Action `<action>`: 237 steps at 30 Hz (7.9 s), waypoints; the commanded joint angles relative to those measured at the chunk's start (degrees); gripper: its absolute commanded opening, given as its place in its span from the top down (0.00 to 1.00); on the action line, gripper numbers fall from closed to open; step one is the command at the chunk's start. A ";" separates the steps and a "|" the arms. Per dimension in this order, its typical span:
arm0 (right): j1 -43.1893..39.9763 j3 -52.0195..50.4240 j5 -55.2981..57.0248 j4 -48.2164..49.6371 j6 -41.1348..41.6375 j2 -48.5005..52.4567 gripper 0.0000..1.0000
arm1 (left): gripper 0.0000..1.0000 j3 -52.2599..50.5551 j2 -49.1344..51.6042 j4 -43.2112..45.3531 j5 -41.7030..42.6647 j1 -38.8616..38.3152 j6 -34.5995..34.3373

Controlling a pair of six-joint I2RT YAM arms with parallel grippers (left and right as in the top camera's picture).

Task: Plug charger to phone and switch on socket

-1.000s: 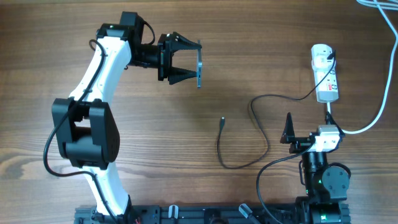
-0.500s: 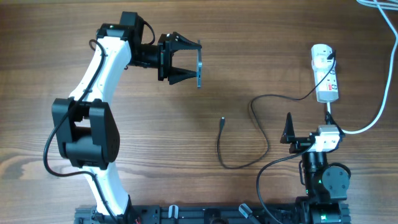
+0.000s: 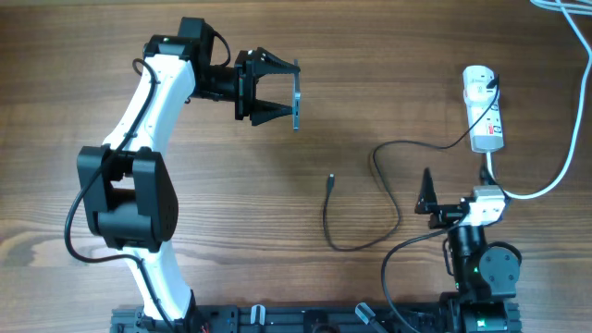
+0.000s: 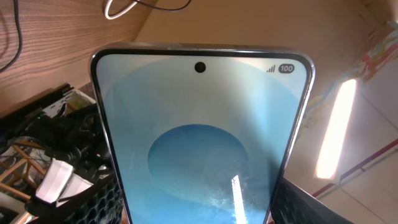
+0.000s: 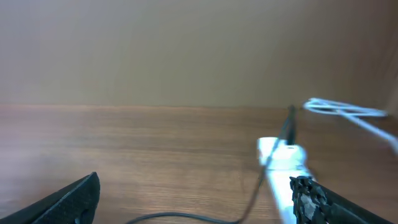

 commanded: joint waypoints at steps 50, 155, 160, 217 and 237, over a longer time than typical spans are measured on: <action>54.90 107.01 37.99 -62.58 40.09 95.01 0.20 | 0.26 0.04 -2.16 -0.04 3.21 0.50 0.09; 51.82 105.77 41.16 -59.98 118.01 98.51 0.96 | 0.71 0.04 -2.16 0.81 3.23 0.35 -7.89; 51.82 105.74 41.13 -58.93 118.03 98.51 0.95 | 0.79 0.04 -2.16 0.81 3.23 0.35 -7.89; 31.78 63.91 -10.38 -48.26 47.78 97.04 0.15 | 0.96 0.04 -22.49 1.66 -79.78 2.40 6.10; 32.04 63.80 -6.43 -43.78 51.87 103.69 0.43 | 0.96 -0.24 -21.62 2.38 -76.06 2.34 9.77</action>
